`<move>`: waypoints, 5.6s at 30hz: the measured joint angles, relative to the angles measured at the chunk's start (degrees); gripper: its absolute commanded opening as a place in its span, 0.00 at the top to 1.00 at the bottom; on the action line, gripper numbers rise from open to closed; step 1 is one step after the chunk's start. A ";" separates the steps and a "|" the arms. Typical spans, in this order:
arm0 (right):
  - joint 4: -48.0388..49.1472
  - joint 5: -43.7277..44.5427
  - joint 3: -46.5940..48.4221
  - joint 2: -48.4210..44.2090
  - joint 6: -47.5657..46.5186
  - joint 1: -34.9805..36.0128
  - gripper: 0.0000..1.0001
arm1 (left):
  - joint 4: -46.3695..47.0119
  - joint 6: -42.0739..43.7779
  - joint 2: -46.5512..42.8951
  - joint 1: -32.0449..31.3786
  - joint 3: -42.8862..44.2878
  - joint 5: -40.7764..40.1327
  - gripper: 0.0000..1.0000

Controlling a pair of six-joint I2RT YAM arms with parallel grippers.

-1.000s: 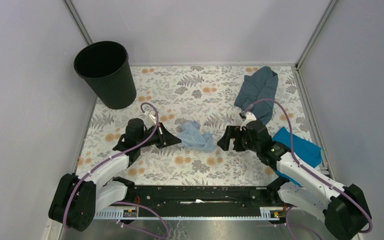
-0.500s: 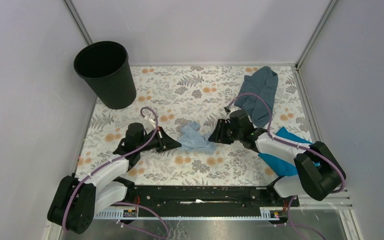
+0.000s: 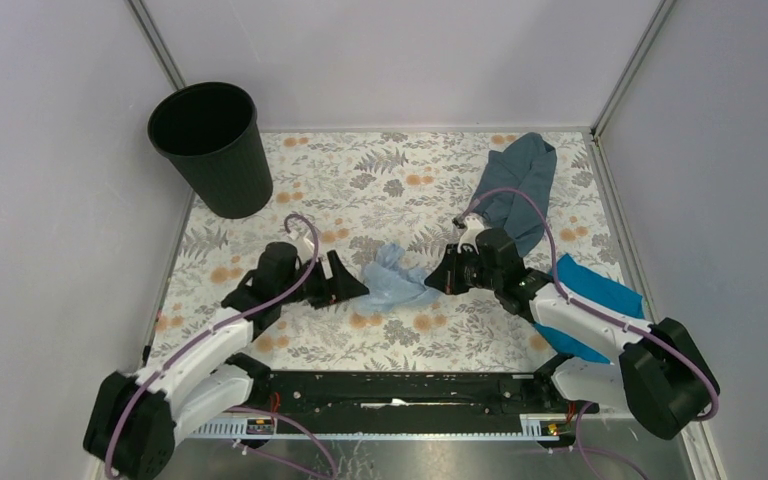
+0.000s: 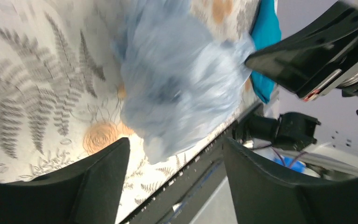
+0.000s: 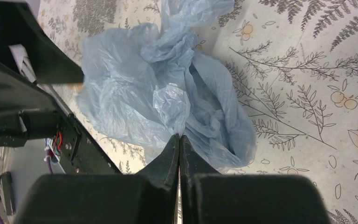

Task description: Put the trash bags into the trash bin

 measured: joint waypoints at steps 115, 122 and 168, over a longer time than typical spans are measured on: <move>-2.71 3.39 -1.57 -15.52 12.90 3.89 0.20 | 11.32 2.25 -7.65 -5.77 3.74 -3.65 1.00; 12.17 7.04 -7.58 -9.97 19.23 3.98 0.72 | 13.99 -1.42 -8.92 -5.77 3.72 -1.49 1.00; 3.93 -0.28 1.64 7.61 11.32 -7.78 0.16 | 21.31 -0.11 -2.12 -4.72 -0.46 4.90 1.00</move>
